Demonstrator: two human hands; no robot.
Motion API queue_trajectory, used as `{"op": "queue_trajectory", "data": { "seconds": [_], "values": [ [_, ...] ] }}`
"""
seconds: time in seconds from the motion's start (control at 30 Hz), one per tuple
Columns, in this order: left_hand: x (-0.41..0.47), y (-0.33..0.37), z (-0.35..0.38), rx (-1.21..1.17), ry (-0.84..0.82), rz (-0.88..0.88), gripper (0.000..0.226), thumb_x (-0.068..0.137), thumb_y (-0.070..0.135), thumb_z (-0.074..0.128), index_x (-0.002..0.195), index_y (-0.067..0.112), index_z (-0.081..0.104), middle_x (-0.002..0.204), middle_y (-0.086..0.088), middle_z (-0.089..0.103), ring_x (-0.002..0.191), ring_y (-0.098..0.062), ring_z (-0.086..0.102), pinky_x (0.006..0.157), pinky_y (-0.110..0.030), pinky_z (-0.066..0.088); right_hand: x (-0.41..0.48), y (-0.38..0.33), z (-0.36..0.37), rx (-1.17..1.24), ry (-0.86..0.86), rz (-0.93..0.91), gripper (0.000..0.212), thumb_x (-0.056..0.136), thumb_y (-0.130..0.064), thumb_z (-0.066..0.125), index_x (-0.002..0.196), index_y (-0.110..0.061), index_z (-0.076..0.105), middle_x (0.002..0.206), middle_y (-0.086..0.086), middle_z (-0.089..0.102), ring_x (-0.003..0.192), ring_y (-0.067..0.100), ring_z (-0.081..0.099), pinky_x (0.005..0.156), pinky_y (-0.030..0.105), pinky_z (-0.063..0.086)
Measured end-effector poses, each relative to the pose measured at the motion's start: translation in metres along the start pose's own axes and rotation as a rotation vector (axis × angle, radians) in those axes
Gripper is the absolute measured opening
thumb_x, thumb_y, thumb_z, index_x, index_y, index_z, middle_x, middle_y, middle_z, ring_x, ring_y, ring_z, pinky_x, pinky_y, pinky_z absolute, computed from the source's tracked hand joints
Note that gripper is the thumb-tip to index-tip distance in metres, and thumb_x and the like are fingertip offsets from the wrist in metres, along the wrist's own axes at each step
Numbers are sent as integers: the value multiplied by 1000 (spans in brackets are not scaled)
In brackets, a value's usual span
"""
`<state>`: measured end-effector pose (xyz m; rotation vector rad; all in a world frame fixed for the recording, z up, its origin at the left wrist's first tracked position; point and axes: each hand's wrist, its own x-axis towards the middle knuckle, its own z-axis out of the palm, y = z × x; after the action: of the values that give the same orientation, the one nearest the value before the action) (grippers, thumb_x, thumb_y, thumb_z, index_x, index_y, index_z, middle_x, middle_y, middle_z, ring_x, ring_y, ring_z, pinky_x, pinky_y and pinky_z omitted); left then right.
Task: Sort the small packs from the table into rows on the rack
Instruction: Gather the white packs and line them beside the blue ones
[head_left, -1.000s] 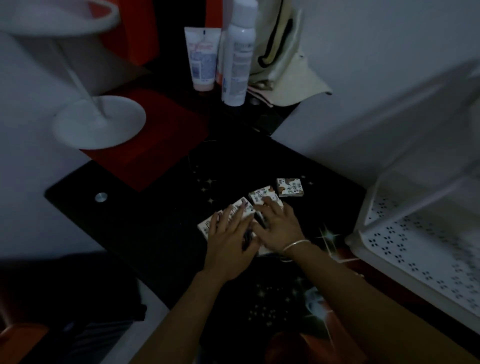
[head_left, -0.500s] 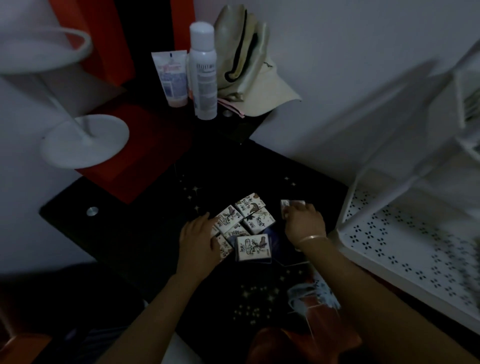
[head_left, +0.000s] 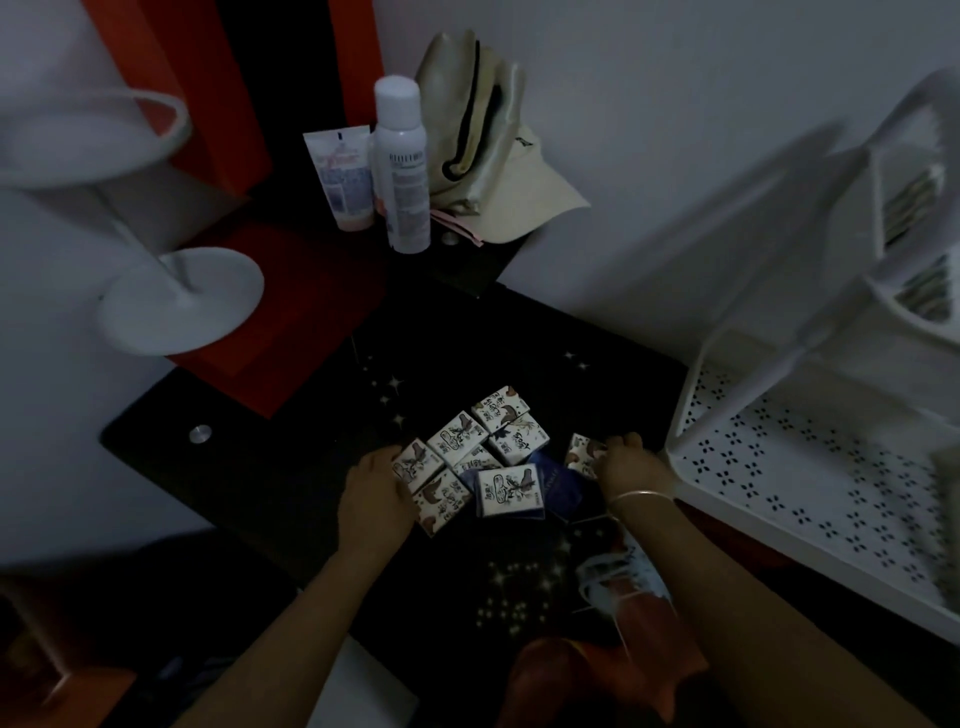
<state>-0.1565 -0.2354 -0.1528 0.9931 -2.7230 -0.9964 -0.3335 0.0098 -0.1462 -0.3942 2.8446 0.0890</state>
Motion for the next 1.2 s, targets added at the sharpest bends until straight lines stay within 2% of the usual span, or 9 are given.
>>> {"op": "queue_trajectory", "data": {
  "seconds": [0.17,0.3,0.43,0.53,0.67,0.83,0.93,1.07,1.2],
  "values": [
    [24,-6,-6,26,-143,-50,52,85,22,64,134,11,50,128,-10,57,118,-29,51,93,-40,48,-15,-7,-8,119,145,24,35,89,-35,58,108,-7,47,103,11,65,92,29,65,77,32,45],
    [33,-3,-6,71,-213,-85,53,73,32,74,121,16,60,119,-10,57,110,-28,54,86,-37,51,-28,-12,-27,203,240,-88,40,84,-40,63,109,-11,53,104,11,63,88,32,65,70,36,49],
    [32,12,-14,-55,-159,-126,43,76,20,72,118,13,61,114,-11,59,96,-24,62,80,-32,53,-44,-24,-61,242,338,-201,38,91,-35,56,118,-9,56,113,13,56,90,36,62,65,37,47],
    [30,42,-36,-249,-80,-28,37,81,21,71,116,18,61,106,-5,66,88,-18,65,78,-36,55,-57,-28,-100,369,418,-262,37,93,-30,54,123,-9,53,115,15,53,90,39,60,68,40,48],
    [26,119,-79,-587,-103,125,28,86,25,71,112,27,63,98,0,68,81,-14,68,69,-38,61,-79,-18,-178,523,539,-423,43,88,-28,64,128,-15,53,99,5,53,81,26,58,68,37,48],
    [15,251,-116,-801,-135,367,27,88,22,68,114,30,67,94,-1,72,73,-17,71,53,-38,59,-101,25,-280,655,805,-374,41,77,-27,76,109,-11,55,84,-9,53,70,8,50,61,17,33],
    [12,322,-127,-842,-168,461,35,88,24,69,122,27,62,88,-5,71,63,-26,71,47,-38,57,-97,67,-322,647,944,-277,38,81,-31,72,110,-14,54,80,-8,58,68,12,55,61,22,37],
    [20,406,-139,-835,-193,585,32,88,18,69,117,23,57,83,-10,70,57,-29,70,45,-31,54,-73,136,-354,631,975,-134,36,85,-38,66,112,-20,52,75,-1,64,67,20,64,63,34,50],
    [41,479,-131,-790,-194,638,11,89,19,66,95,13,74,81,-7,71,53,-22,69,45,-23,51,-33,187,-370,603,883,-26,22,87,-37,63,107,-28,58,85,0,70,75,18,65,66,27,44]
  ]
}}
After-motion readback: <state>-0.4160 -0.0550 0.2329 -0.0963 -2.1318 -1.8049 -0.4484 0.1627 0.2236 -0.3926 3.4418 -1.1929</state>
